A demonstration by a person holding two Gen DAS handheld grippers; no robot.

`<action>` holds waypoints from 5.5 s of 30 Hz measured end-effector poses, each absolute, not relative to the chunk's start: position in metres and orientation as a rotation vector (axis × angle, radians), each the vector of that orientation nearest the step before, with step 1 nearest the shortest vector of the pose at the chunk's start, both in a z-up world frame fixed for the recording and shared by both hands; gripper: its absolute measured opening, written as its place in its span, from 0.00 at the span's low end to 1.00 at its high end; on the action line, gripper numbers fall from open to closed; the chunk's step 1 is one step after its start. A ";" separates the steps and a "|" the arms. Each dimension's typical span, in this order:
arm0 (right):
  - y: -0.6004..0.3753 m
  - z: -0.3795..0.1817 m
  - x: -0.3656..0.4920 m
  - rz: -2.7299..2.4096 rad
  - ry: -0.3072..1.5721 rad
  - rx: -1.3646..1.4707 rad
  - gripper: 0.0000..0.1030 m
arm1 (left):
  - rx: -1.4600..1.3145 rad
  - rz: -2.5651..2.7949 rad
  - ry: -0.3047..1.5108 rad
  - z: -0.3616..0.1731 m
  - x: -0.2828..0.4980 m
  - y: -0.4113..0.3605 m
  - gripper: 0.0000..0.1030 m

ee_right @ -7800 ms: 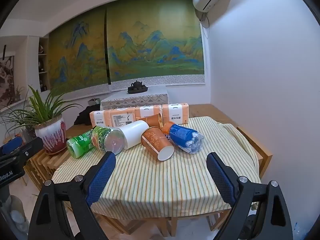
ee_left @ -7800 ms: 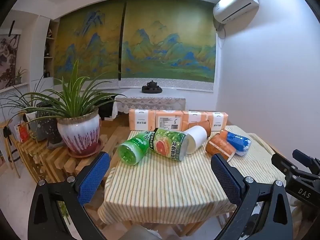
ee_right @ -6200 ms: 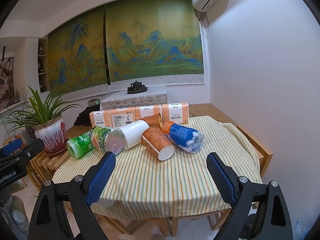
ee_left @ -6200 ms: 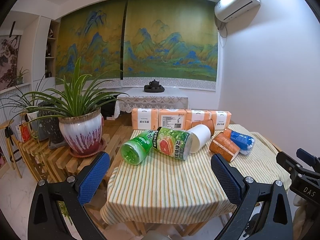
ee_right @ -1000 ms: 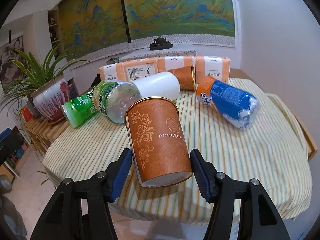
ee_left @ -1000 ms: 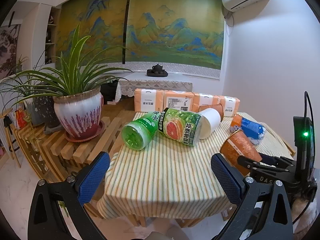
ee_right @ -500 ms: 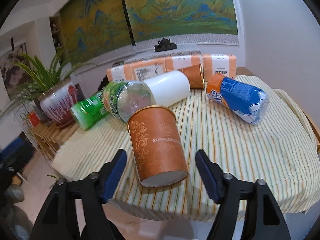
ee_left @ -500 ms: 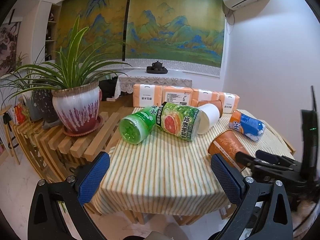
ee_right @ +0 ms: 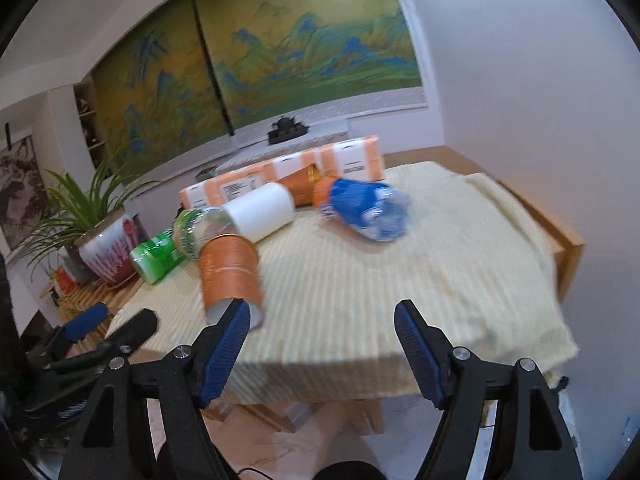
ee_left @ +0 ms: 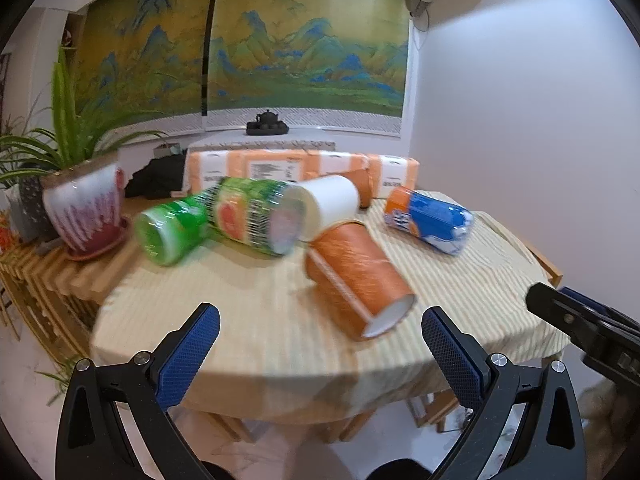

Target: Flip cup upside down

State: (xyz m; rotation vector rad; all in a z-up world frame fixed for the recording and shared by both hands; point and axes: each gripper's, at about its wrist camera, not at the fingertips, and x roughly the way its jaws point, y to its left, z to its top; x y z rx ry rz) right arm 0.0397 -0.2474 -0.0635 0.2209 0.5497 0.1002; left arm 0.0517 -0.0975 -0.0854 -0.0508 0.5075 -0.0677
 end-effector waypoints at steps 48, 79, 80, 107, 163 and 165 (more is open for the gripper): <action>-0.284 -0.078 0.042 0.077 0.578 0.324 0.69 | 0.001 -0.088 0.505 -0.100 0.097 -0.122 0.64; -0.273 -0.076 0.050 0.070 0.582 0.295 0.69 | -0.055 -0.324 0.587 -0.066 0.139 -0.120 0.63; -0.273 -0.076 0.050 0.070 0.582 0.293 0.69 | -0.064 -0.328 0.591 -0.066 0.142 -0.119 0.63; -0.261 -0.074 0.052 0.073 0.592 0.270 0.69 | -0.087 -0.331 0.646 -0.083 0.174 -0.108 0.71; -0.180 -0.013 0.012 0.017 0.297 0.060 0.93 | -0.029 0.000 0.336 -0.015 0.018 -0.020 1.00; -0.181 -0.012 0.012 0.015 0.293 0.065 0.93 | -0.028 -0.001 0.337 -0.015 0.018 -0.021 1.00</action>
